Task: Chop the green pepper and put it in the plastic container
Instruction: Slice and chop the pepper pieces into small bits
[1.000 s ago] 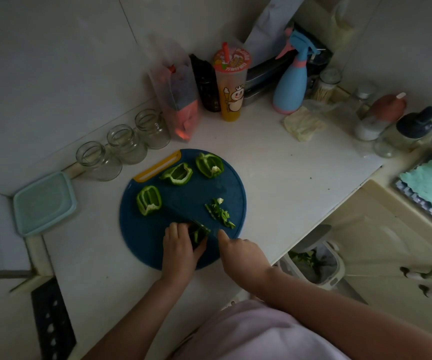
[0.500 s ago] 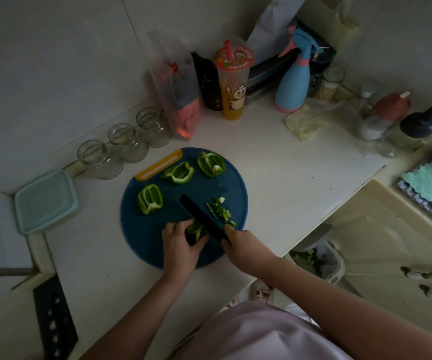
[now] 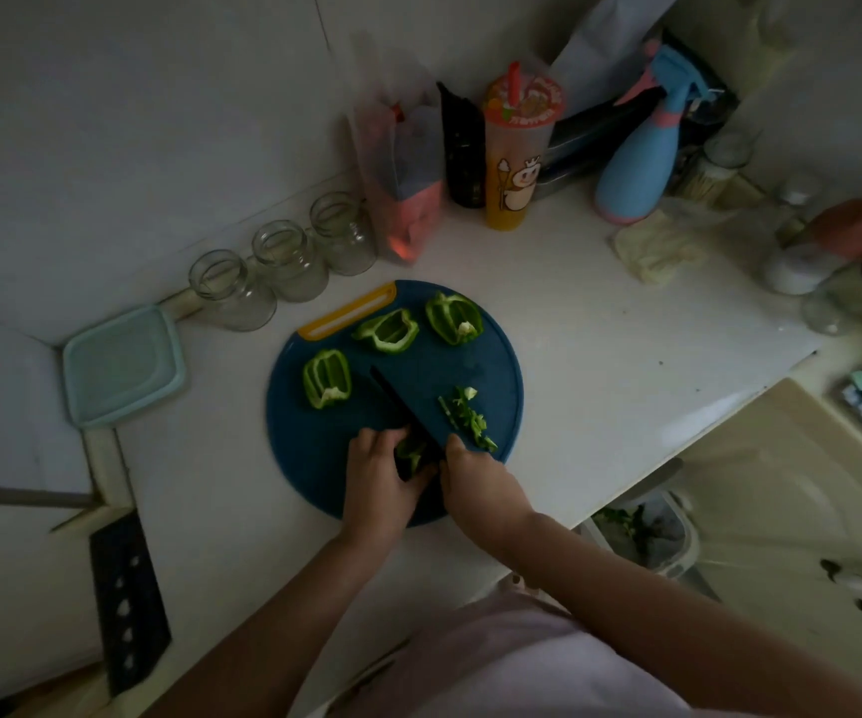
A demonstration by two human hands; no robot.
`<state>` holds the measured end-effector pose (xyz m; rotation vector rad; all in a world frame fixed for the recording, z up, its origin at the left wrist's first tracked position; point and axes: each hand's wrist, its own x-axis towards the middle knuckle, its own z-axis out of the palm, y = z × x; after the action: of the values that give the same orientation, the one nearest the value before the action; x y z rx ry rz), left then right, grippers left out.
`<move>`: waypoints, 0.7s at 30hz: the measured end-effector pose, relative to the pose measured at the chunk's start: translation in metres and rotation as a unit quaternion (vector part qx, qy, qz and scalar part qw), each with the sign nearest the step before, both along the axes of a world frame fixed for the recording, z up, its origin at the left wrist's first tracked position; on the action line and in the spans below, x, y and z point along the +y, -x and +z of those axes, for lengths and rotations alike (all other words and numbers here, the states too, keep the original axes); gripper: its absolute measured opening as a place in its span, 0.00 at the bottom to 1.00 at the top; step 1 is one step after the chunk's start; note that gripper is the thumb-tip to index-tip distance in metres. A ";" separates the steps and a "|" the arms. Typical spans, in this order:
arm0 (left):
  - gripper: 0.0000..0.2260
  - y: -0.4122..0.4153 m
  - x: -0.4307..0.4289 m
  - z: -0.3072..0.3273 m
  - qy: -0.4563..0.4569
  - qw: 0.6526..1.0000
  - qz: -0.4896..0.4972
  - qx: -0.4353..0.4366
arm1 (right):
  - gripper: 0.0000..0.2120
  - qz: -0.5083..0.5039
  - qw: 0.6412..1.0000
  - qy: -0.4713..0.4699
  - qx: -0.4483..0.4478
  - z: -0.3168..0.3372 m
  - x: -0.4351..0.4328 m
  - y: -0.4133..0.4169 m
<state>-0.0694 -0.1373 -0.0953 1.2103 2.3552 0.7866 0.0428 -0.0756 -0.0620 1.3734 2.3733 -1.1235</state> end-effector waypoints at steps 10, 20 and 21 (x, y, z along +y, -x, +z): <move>0.27 0.016 -0.008 0.009 0.025 0.992 -0.118 0.022 | 0.10 -0.027 0.998 0.007 0.052 0.006 0.006 -0.013; 0.21 0.006 0.006 0.009 -0.013 1.000 -0.014 -0.022 | 0.10 -0.031 0.997 -0.004 0.069 0.015 0.005 -0.022; 0.21 0.006 0.005 0.009 -0.013 1.000 -0.012 -0.022 | 0.10 -0.028 0.997 -0.004 0.068 0.015 0.005 -0.022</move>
<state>-0.0751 -0.1321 -0.0863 1.2175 2.2981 0.8287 0.0649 -0.0708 -0.0474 1.4160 2.4492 -1.2622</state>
